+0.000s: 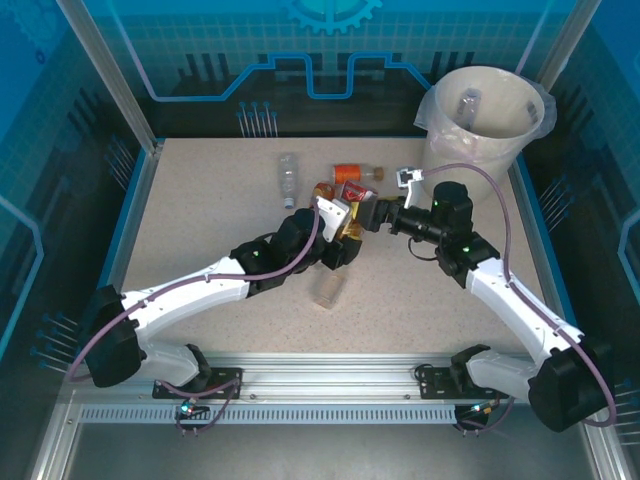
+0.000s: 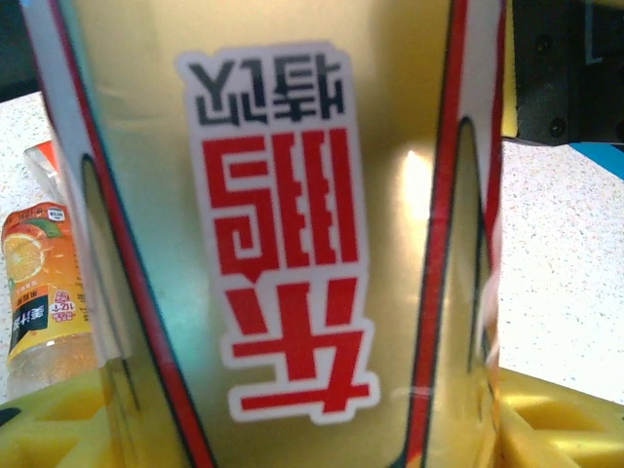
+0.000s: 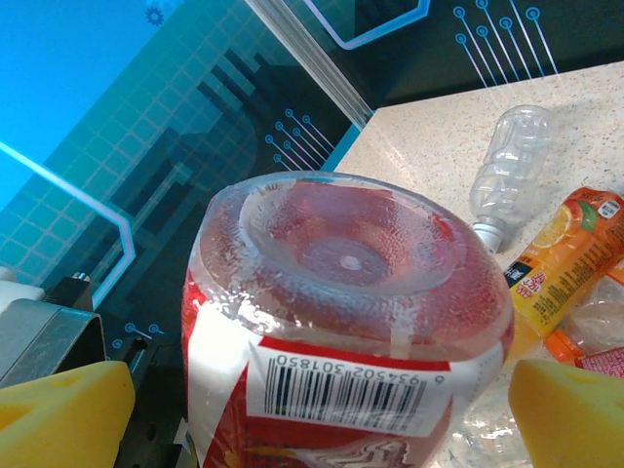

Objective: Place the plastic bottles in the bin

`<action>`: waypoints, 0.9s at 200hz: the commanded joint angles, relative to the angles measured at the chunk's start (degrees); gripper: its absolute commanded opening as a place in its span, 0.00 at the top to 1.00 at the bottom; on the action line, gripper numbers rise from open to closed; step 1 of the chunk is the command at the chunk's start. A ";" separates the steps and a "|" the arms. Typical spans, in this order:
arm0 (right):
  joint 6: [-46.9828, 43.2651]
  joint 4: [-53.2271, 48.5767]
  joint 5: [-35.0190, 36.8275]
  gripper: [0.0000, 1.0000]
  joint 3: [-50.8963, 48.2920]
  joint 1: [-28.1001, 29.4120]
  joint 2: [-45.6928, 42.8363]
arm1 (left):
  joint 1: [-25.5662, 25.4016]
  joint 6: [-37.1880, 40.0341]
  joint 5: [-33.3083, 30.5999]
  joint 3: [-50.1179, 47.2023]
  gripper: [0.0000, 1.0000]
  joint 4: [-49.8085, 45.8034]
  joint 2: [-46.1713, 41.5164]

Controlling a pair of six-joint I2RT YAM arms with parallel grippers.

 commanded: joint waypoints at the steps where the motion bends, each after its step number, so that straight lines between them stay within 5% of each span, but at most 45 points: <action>1: 0.76 -0.73 -1.29 0.00 1.31 2.10 2.61 | -1.33 3.14 5.59 0.06 0.50 3.49 0.47; 45: 1.43 -2.64 0.20 0.02 4.19 3.67 6.05 | -1.60 4.36 5.98 -0.69 0.50 4.55 0.21; 88: 0.59 -6.42 -1.41 0.26 7.38 3.60 7.45 | -1.64 4.45 6.42 -0.82 0.48 5.05 0.56; 135: -1.40 -10.01 1.55 0.40 7.36 3.53 5.34 | -1.47 3.06 4.45 0.65 0.43 3.64 2.07; 149: -1.63 -10.65 2.49 0.41 7.26 3.33 4.49 | -1.34 2.51 3.40 0.76 0.36 3.54 2.24; 180: -2.86 -13.49 6.34 0.45 7.47 2.45 2.83 | -0.47 -0.14 1.73 -0.62 0.05 5.46 0.92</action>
